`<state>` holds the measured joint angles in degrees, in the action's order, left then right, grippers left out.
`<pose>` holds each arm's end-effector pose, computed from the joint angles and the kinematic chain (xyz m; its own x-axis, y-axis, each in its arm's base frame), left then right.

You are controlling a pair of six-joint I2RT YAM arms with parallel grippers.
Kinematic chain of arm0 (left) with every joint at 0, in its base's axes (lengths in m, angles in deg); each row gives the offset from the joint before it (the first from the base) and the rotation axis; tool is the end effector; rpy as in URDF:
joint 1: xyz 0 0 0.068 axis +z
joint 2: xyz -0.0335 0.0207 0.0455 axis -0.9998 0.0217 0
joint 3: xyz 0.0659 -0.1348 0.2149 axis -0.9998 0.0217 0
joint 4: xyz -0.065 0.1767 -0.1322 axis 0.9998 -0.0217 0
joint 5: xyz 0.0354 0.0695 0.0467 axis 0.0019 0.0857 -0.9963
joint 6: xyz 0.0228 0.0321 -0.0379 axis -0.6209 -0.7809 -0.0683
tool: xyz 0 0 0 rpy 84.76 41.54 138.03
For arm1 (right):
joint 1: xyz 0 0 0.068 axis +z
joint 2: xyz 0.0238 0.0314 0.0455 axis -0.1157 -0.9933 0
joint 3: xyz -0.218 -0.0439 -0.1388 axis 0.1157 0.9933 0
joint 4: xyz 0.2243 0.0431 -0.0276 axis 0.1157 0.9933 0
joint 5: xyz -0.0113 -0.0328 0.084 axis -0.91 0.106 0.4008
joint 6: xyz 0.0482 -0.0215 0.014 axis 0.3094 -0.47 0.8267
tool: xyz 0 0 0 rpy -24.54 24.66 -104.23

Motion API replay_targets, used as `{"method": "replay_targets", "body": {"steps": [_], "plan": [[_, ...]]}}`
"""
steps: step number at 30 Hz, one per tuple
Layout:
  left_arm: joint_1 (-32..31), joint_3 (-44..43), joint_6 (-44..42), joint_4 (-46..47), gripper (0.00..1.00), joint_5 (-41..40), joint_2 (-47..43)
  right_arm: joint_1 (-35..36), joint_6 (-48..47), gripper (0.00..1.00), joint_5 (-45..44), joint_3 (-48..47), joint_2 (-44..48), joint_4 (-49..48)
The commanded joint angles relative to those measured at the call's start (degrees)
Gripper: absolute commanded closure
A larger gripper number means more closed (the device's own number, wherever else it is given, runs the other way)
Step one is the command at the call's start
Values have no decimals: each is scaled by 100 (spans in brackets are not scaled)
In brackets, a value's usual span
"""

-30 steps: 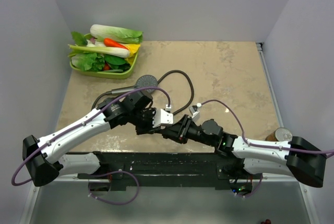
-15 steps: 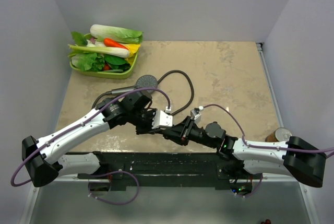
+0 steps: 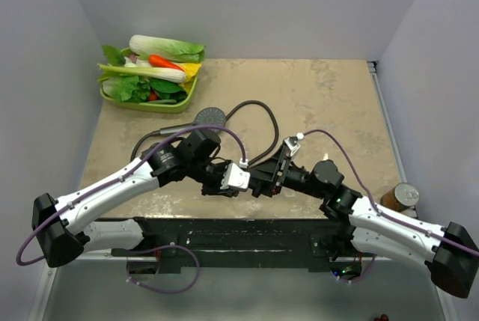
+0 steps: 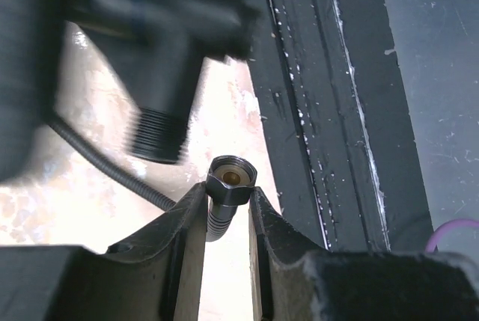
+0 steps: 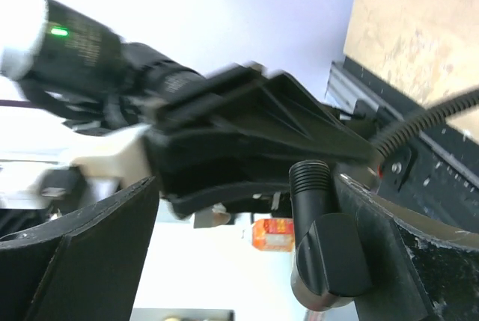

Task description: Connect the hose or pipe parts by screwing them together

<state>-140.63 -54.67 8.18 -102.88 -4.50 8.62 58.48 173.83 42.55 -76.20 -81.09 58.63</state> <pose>0.1091 -0.1709 0.2978 0.1374 0.6493 -0.7481 0.9851 -0.1686 0.0346 0.0989 0.1431 0.2602 -0.9297 0.3625 -0.0648 -0.0776 -0.0208 0.9968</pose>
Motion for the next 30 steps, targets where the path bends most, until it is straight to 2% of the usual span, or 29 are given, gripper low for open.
{"method": "replay_targets", "body": {"steps": [1,4,7,10,11,12,14,16,17,18,20,21,25,26,29,30], "plan": [[-15,160,-61,254,100,295,-141,-252,-511,1,399,-381,298,833],[-15,187,10,289,100,287,-168,-288,-257,2,259,-145,431,763],[46,318,28,412,100,-55,-203,-297,-326,7,311,-178,352,964],[474,433,-86,386,100,66,-229,-288,-966,9,469,-598,177,1701],[633,381,-113,282,100,223,-212,-297,-1429,7,504,-722,115,1981],[783,319,-174,133,100,643,-160,-297,-1669,1,592,-837,62,2393],[1083,5,-473,-515,100,971,200,-297,-2361,1,610,-1065,-61,2973],[1249,-146,-744,-869,100,1401,516,-297,-2838,5,496,-1258,-105,3371],[1294,-225,-807,-1071,100,1507,570,-297,-3066,9,504,-1277,-123,3443],[1312,-235,-842,-1108,100,1665,597,-297,-3138,20,513,-1295,-140,3426],[1347,-218,-825,-1021,100,1736,588,-297,-3331,33,601,-1426,-202,3461],[1347,-200,-764,-942,100,1763,571,-297,-3376,43,645,-1470,-280,3478],[1347,-173,-553,-731,100,1868,561,-288,-3596,59,689,-1856,-536,3715],[1347,-173,-500,-661,100,1868,553,-297,-3552,73,654,-1892,-554,3742],[1347,1,-342,-389,100,1834,474,-305,-3499,94,559,-1918,-764,3775],[1347,98,-298,-283,100,1712,439,-305,-3604,94,453,-1988,-860,3969]]}}
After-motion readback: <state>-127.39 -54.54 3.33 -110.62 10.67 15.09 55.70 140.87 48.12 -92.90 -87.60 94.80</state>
